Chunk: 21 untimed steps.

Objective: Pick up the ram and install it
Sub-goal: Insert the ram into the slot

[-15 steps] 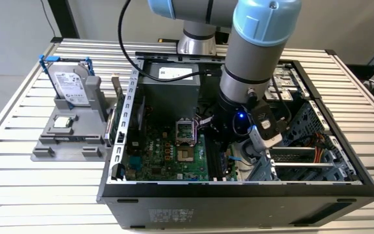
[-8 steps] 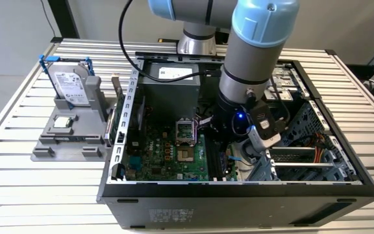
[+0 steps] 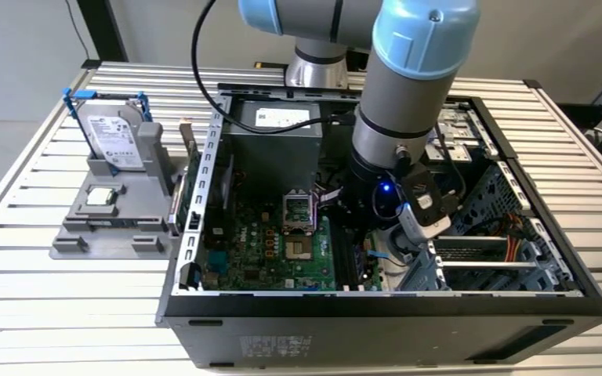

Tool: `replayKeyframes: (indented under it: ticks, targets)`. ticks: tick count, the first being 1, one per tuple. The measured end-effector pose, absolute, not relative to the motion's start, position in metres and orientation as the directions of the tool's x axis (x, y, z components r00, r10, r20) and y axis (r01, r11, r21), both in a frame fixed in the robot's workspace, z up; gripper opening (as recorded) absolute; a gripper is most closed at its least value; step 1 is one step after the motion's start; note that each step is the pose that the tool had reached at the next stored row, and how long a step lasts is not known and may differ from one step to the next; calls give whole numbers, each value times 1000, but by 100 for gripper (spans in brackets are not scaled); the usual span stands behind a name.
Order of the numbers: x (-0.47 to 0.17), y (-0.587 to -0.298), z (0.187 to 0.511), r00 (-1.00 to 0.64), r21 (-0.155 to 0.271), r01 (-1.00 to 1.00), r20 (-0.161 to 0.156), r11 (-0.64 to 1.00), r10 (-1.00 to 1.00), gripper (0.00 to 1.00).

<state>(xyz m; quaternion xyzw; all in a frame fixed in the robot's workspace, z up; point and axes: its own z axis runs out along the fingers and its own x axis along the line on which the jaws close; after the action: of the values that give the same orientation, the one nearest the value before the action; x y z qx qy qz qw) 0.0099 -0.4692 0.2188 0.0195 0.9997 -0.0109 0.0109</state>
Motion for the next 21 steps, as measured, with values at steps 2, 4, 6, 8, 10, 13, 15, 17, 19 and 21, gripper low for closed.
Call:
replayKeyframes:
  ticks: [2, 4, 6, 8, 10, 13, 15, 17, 19, 21]
  targets:
    - [10, -469, 219, -999, -21, 39, -22, 999, 39, 0]
    - [10, -469, 219, -999, -21, 39, -22, 999, 39, 0]
    - [10, -469, 218, -999, -21, 39, -22, 999, 39, 0]
    - [10, -469, 215, -999, -21, 39, -22, 999, 39, 0]
    - [10, -469, 213, -999, -21, 39, -22, 999, 39, 0]
    - [10, -469, 213, -999, -21, 39, -21, 999, 39, 0]
    - [10, -469, 213, -999, -21, 39, -21, 999, 39, 0]
    - [10, -469, 213, -999, -21, 39, -21, 999, 39, 100]
    - [10, -469, 213, -999, -21, 39, -21, 999, 39, 100]
    - [10, -469, 213, -999, -21, 39, -21, 999, 39, 100]
